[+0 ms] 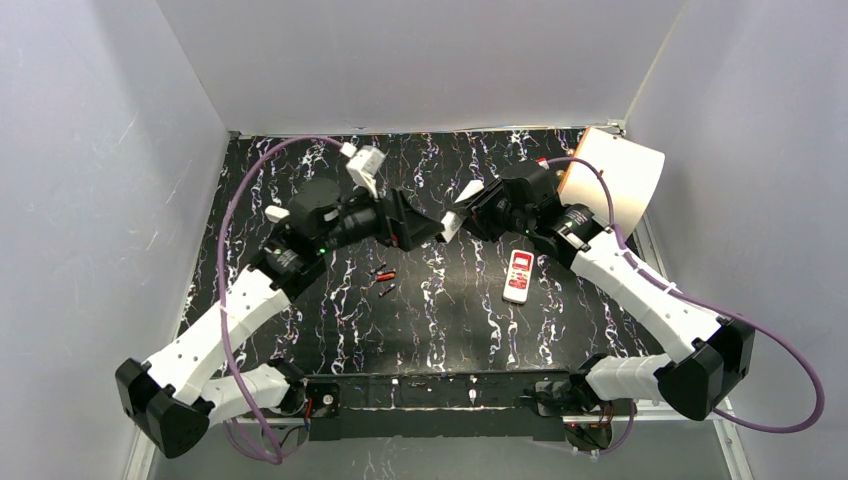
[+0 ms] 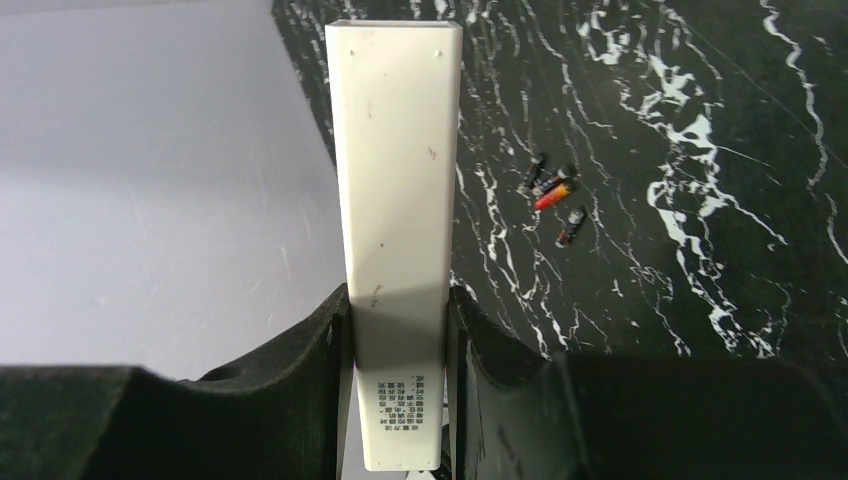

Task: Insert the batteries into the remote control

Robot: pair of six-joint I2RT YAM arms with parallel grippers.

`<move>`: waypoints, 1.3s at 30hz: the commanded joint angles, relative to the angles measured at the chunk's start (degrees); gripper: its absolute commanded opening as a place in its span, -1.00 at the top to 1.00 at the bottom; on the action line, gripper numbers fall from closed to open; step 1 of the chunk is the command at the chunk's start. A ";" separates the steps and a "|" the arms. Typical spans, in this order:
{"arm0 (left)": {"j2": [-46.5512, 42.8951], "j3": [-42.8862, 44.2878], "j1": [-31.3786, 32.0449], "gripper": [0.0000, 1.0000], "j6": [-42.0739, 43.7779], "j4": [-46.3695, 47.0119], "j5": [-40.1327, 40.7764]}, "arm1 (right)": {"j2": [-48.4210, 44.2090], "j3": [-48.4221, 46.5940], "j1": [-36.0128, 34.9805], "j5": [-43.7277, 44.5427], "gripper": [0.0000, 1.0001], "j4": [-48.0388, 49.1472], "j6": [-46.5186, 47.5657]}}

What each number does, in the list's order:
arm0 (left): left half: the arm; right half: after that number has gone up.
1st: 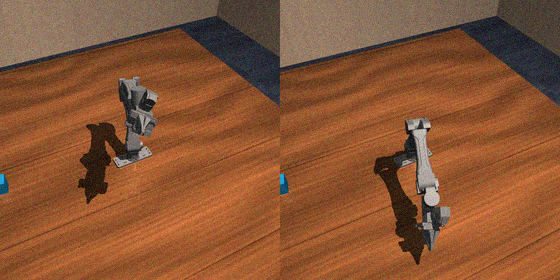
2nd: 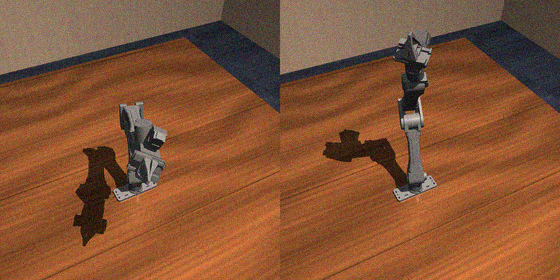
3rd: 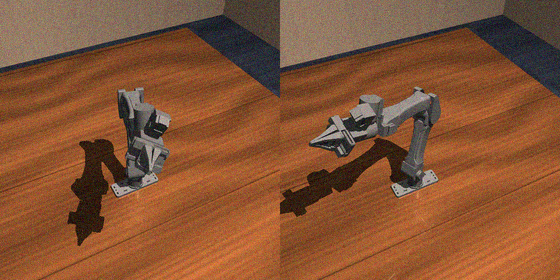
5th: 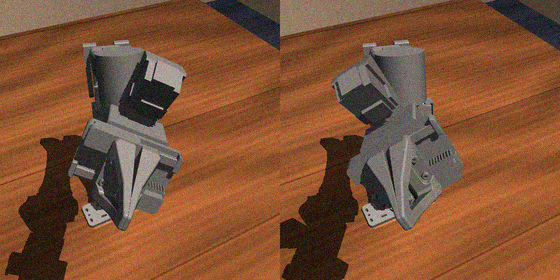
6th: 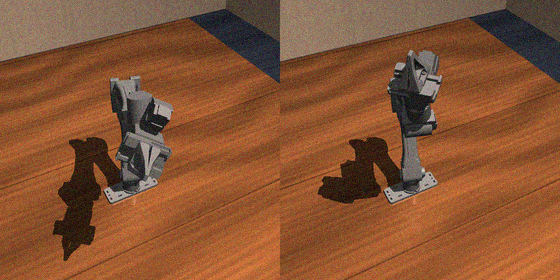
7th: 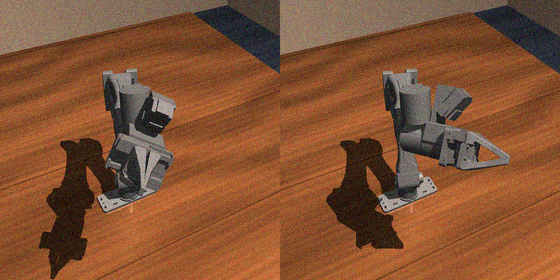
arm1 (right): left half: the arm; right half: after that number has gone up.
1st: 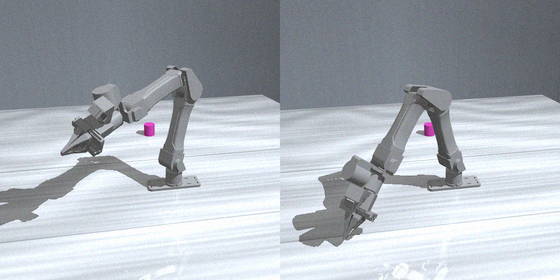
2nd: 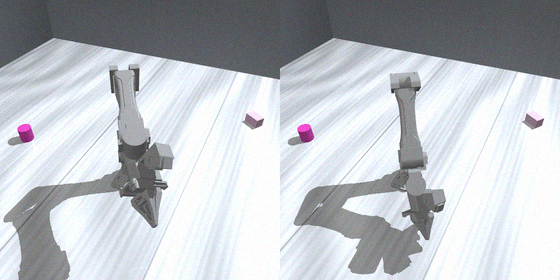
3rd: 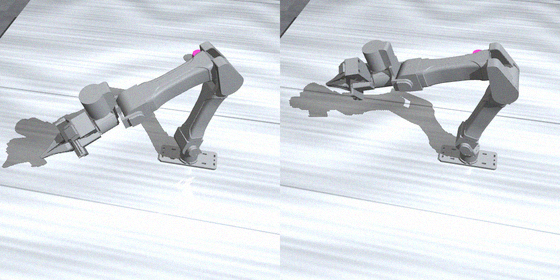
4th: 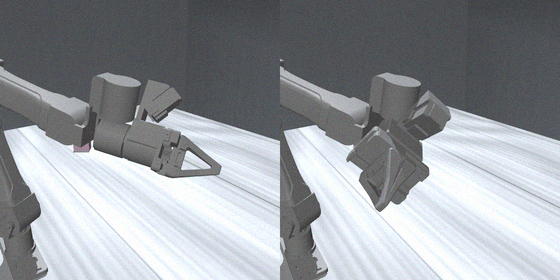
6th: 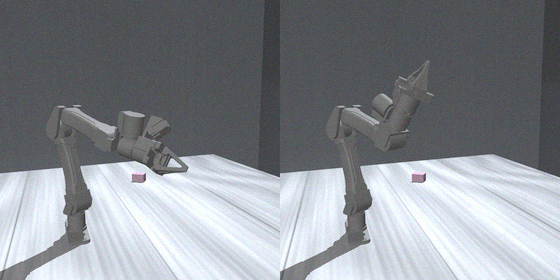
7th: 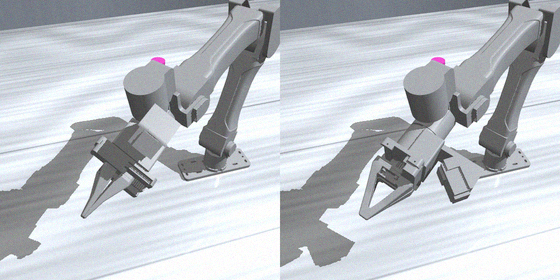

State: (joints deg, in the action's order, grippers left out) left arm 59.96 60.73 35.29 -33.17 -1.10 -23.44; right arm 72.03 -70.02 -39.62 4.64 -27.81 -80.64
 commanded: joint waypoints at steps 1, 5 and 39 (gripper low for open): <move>3.61 0.27 6.15 -0.80 1.04 -1.24 8.06 | 1.27 -4.95 -0.70 4.10 0.47 -4.05 -3.18; 6.44 0.96 9.87 -0.70 1.05 -1.73 13.93 | 1.72 -4.78 -1.00 4.03 0.46 -4.02 -3.99; 15.45 16.41 2.77 1.00 -0.18 -16.94 -4.08 | -9.08 -1.64 -0.30 4.97 -0.85 7.36 21.38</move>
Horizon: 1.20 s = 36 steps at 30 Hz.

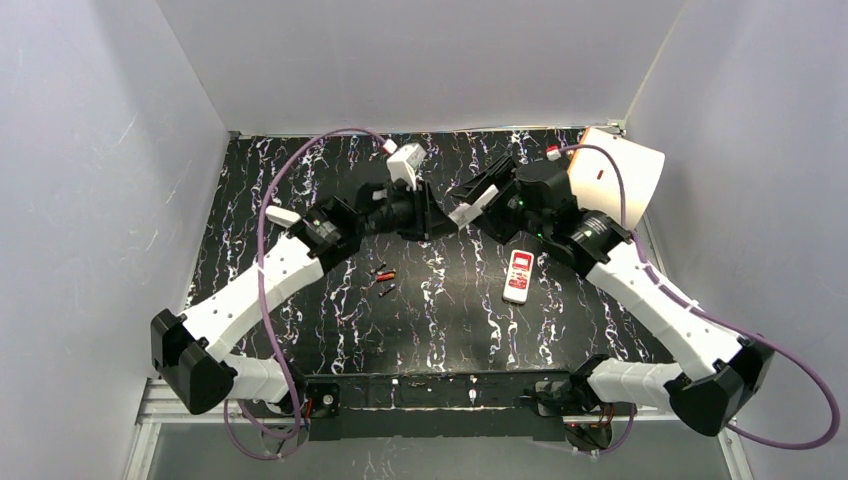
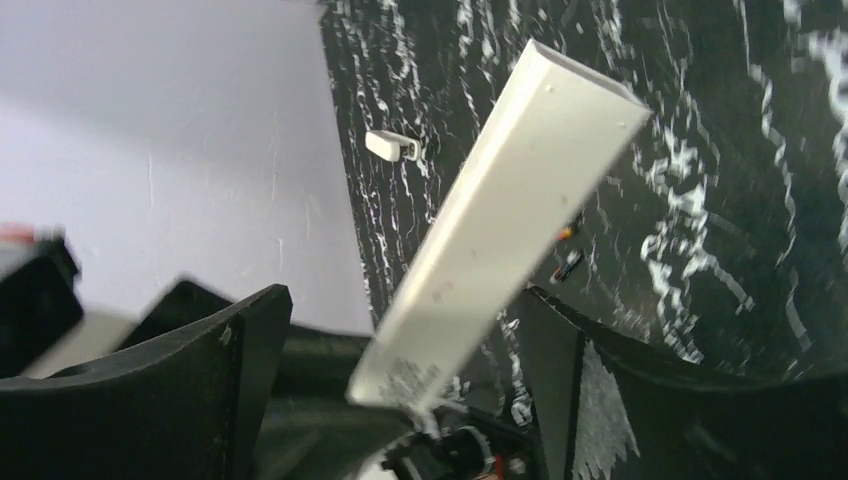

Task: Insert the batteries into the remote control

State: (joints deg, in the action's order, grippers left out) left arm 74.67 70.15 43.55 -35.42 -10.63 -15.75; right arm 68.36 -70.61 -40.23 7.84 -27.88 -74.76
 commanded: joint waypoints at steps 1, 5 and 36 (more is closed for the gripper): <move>1.20 8.34 -7.15 1.00 1.98 -8.88 -15.25 | -6.92 -1.04 0.35 1.46 -0.88 8.54 20.62; 2.67 13.22 -11.99 1.00 2.42 -14.99 -26.70 | -10.01 -6.04 0.47 -2.05 -0.97 6.55 45.96; 8.11 20.19 -13.67 1.00 17.34 -46.61 -48.73 | 0.09 -16.29 -10.94 -28.80 -0.86 -26.33 99.36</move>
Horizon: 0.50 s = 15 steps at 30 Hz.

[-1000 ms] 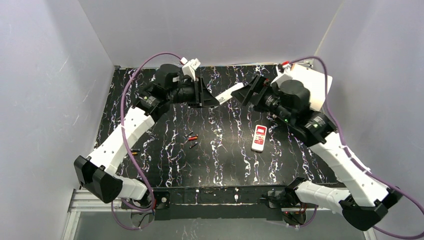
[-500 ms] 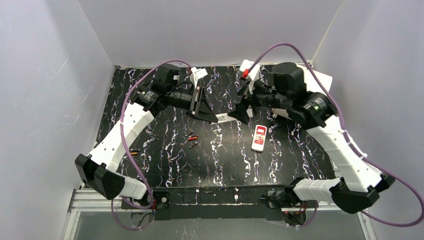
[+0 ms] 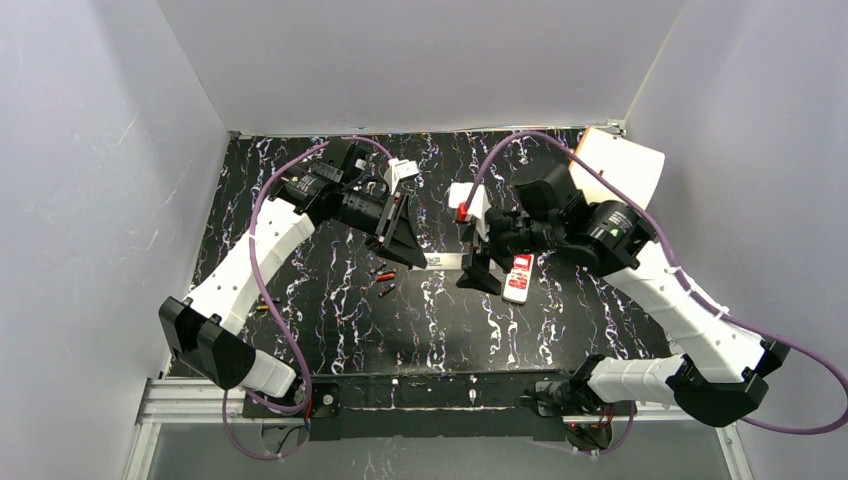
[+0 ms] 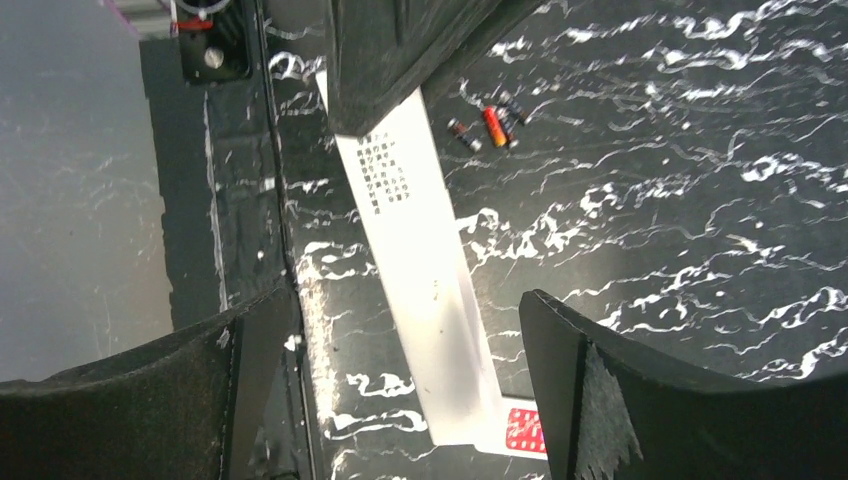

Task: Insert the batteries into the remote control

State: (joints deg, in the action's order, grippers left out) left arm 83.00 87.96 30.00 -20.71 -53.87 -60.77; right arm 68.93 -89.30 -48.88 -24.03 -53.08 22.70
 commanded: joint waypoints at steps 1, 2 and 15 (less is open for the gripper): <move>-0.19 2.53 -0.12 1.00 3.32 -4.06 -3.69 | -0.85 3.15 -2.72 4.28 -0.84 -0.24 1.99; -0.18 2.57 -0.12 1.00 3.69 -4.55 -3.78 | -1.15 3.92 -3.13 5.04 -0.82 0.56 2.11; 1.27 3.45 -0.68 1.00 2.11 -2.60 -9.35 | -1.25 6.20 -4.06 5.42 -0.07 2.62 3.49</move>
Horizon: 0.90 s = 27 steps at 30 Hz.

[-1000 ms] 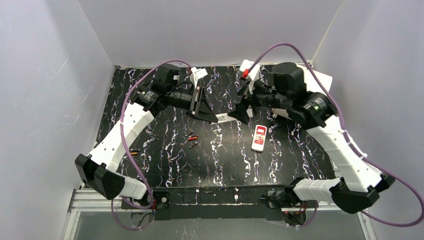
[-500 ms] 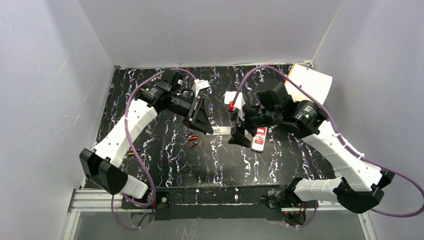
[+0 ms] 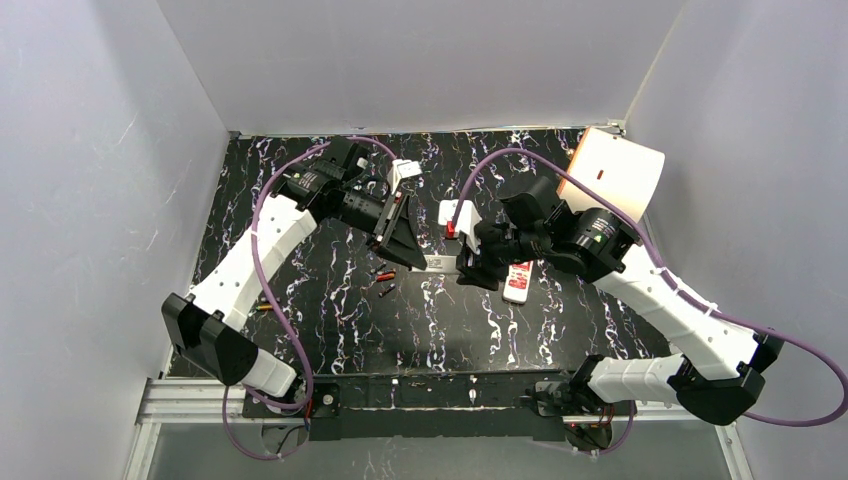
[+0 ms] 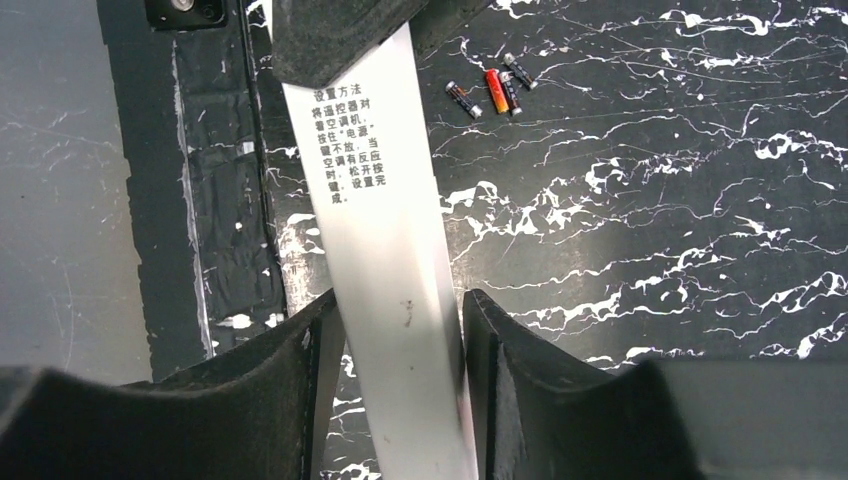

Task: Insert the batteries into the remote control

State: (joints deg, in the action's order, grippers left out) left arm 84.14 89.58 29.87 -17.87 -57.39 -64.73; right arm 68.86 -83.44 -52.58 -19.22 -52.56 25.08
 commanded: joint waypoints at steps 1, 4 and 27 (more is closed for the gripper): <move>0.22 1.76 -0.60 1.00 -1.50 1.53 -5.86 | -1.21 0.30 -0.35 0.66 -0.05 2.06 1.34; 0.24 1.81 -0.77 1.00 -2.31 2.52 -6.78 | -1.12 0.38 -0.42 1.06 0.09 2.10 2.17; -14.92 -5.78 -5.74 -0.75 0.16 30.05 20.94 | 2.30 -5.28 0.02 -6.77 0.97 5.40 -11.92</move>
State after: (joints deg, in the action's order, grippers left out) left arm 76.84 89.36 26.61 -16.05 -40.62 -54.52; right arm 70.30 -85.43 -52.95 -21.41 -52.38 20.38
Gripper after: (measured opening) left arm 0.846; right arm 0.435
